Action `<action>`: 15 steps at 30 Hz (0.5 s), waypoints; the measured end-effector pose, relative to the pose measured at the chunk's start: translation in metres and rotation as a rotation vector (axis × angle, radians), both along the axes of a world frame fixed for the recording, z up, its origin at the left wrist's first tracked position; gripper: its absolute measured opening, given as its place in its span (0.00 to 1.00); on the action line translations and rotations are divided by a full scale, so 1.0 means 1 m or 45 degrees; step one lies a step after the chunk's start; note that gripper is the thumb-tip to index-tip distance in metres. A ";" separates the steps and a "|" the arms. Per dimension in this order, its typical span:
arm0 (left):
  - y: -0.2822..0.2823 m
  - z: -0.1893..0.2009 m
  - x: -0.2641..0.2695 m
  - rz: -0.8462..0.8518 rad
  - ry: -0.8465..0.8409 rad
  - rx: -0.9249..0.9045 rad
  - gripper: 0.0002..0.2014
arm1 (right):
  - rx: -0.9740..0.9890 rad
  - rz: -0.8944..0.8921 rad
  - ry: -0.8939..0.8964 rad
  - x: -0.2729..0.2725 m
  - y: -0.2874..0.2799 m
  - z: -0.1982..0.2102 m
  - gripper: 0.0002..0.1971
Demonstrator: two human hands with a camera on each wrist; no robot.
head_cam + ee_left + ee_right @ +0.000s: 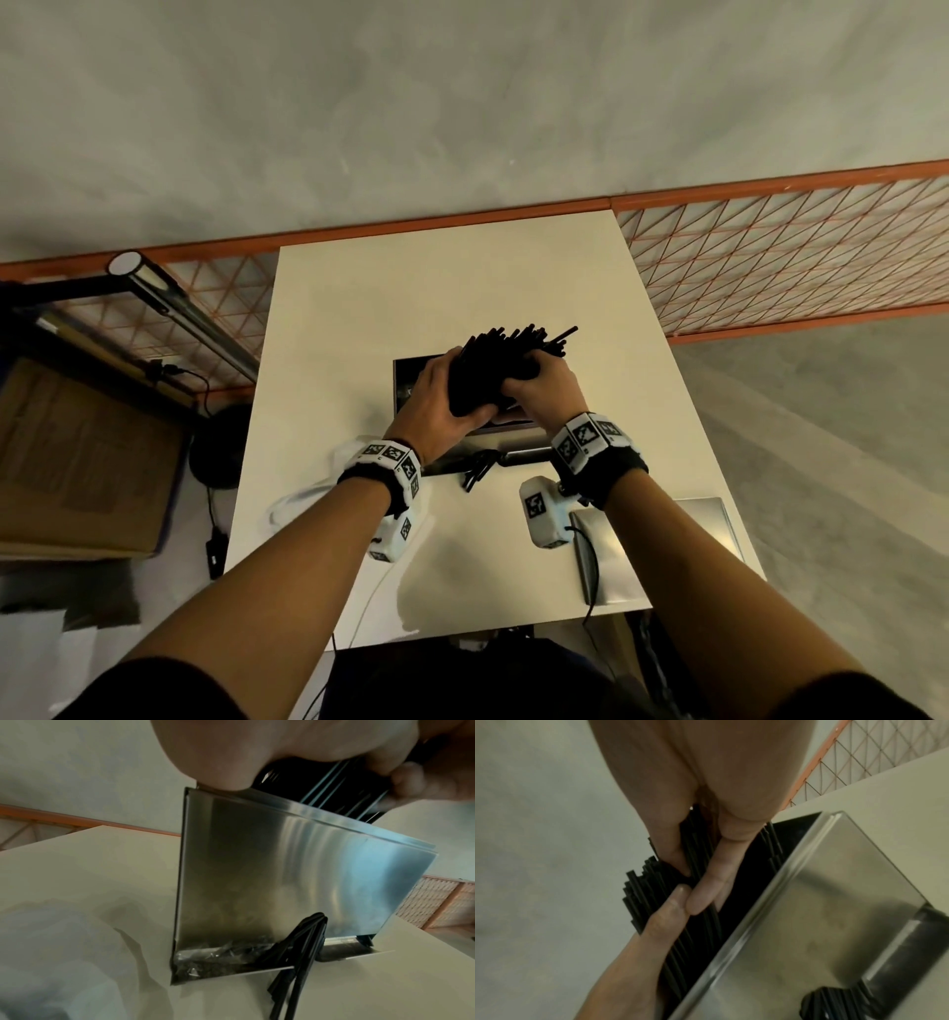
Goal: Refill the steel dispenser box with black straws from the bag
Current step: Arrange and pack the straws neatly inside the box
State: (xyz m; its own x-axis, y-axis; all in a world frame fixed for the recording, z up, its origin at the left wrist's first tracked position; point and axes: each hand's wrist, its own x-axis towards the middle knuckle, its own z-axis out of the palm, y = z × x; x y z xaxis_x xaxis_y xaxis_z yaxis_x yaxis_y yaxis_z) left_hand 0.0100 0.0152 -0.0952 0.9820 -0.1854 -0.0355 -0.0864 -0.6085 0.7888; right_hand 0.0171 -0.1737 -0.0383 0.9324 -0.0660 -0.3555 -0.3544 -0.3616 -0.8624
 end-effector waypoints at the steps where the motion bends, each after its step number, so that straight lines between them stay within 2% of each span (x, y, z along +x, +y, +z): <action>1: 0.000 0.000 -0.001 0.004 0.003 -0.011 0.50 | 0.064 -0.010 0.025 0.003 0.000 -0.002 0.19; 3: 0.002 0.001 -0.001 0.014 0.001 -0.026 0.50 | 0.091 -0.019 0.028 0.006 0.000 -0.001 0.16; 8: 0.000 0.004 -0.002 0.016 -0.015 -0.014 0.51 | -0.158 0.007 -0.044 0.010 0.004 0.007 0.07; 11: -0.003 0.004 -0.002 0.070 -0.017 0.042 0.51 | -0.201 0.054 -0.015 0.010 0.012 0.011 0.09; 15: -0.007 0.006 0.002 0.202 0.001 0.043 0.49 | -0.106 0.140 0.055 0.004 0.023 0.015 0.21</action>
